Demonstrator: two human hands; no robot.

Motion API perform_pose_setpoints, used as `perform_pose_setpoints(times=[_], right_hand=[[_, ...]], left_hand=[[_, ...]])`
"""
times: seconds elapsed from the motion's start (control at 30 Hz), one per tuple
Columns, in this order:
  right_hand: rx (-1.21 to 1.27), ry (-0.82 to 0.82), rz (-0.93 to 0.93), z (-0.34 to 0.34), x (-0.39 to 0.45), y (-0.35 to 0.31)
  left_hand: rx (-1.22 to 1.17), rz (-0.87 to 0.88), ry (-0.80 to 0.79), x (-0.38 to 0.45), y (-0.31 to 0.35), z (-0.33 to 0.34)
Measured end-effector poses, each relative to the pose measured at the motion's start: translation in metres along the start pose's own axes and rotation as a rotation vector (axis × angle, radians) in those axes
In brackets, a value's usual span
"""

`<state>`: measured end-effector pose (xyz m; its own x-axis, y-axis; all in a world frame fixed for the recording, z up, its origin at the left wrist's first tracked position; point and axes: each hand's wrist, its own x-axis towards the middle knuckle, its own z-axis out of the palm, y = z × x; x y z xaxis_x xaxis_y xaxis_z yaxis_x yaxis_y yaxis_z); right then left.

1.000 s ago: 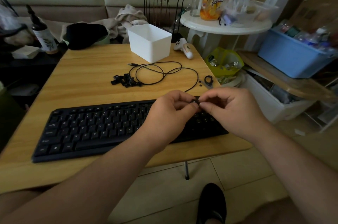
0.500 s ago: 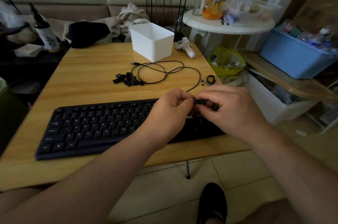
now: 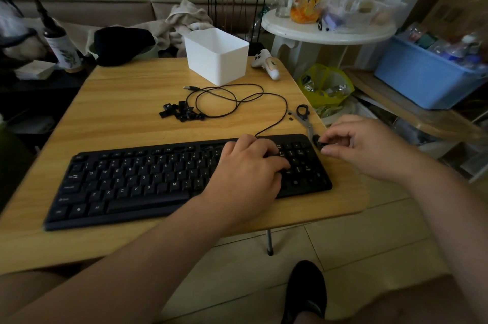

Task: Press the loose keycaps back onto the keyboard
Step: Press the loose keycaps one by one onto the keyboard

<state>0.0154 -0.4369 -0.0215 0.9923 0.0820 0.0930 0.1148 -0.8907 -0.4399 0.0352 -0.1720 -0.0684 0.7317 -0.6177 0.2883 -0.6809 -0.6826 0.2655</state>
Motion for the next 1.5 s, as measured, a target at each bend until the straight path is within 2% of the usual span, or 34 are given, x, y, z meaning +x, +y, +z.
perform_pose_setpoints(times=[0.1,0.37,0.57,0.97,1.17,1.37,1.5], right_hand=[[-0.031,-0.055,-0.004,0.010,0.005,-0.005],[-0.045,-0.126,0.024,0.020,0.012,-0.020],[0.050,-0.128,0.143,0.021,0.016,-0.023],[0.030,-0.134,0.196,0.020,0.015,-0.028],[-0.076,-0.122,0.155,0.023,0.015,-0.035],[-0.083,-0.115,0.183,0.025,0.017,-0.039],[-0.193,-0.093,0.152,0.027,0.015,-0.047]], left_hand=[[0.026,0.020,0.032,0.001,0.002,0.002],[0.017,0.044,-0.013,0.002,0.000,0.006],[0.038,0.055,-0.025,0.004,0.002,0.007],[0.056,0.034,-0.030,0.006,0.000,0.008],[0.098,0.046,-0.045,0.006,0.002,0.010],[0.109,0.045,-0.041,0.006,0.002,0.010],[0.128,0.050,-0.035,0.006,0.002,0.010]])
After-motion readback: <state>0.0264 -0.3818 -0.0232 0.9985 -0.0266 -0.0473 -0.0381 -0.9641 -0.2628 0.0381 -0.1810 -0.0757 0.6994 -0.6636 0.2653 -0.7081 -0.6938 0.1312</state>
